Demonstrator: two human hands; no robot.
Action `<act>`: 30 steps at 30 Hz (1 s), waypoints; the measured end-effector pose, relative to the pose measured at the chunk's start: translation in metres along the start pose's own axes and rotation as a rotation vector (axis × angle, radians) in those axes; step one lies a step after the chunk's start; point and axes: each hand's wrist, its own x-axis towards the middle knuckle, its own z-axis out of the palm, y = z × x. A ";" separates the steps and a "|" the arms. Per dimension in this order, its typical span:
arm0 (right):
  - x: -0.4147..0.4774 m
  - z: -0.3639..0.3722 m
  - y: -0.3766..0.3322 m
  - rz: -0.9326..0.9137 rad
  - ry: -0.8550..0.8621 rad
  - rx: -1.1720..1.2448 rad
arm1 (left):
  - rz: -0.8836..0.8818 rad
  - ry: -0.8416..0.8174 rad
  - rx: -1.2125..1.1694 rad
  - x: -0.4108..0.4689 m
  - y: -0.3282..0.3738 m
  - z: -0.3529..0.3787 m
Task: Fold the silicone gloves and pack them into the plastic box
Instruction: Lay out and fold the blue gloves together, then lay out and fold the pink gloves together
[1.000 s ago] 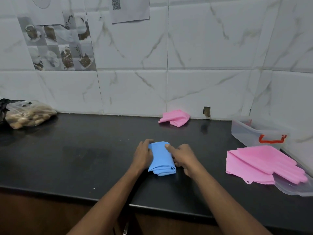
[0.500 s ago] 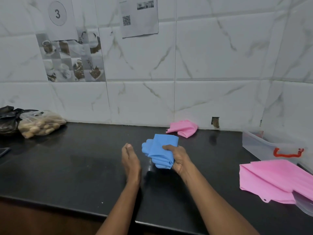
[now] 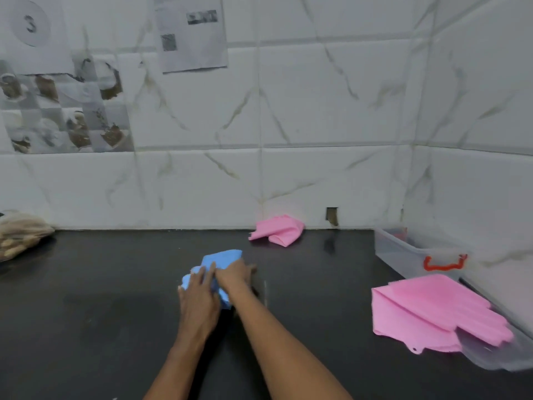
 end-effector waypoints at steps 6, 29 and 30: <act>-0.011 -0.033 0.024 -0.195 -0.050 -0.274 | 0.196 -0.136 0.020 0.007 -0.012 0.014; -0.069 -0.346 0.157 -0.214 0.351 -0.949 | 0.485 -0.017 -0.158 -0.052 0.065 -0.020; -0.068 -0.350 0.151 -0.272 0.417 -0.943 | 0.490 -0.031 -0.163 -0.053 0.065 -0.020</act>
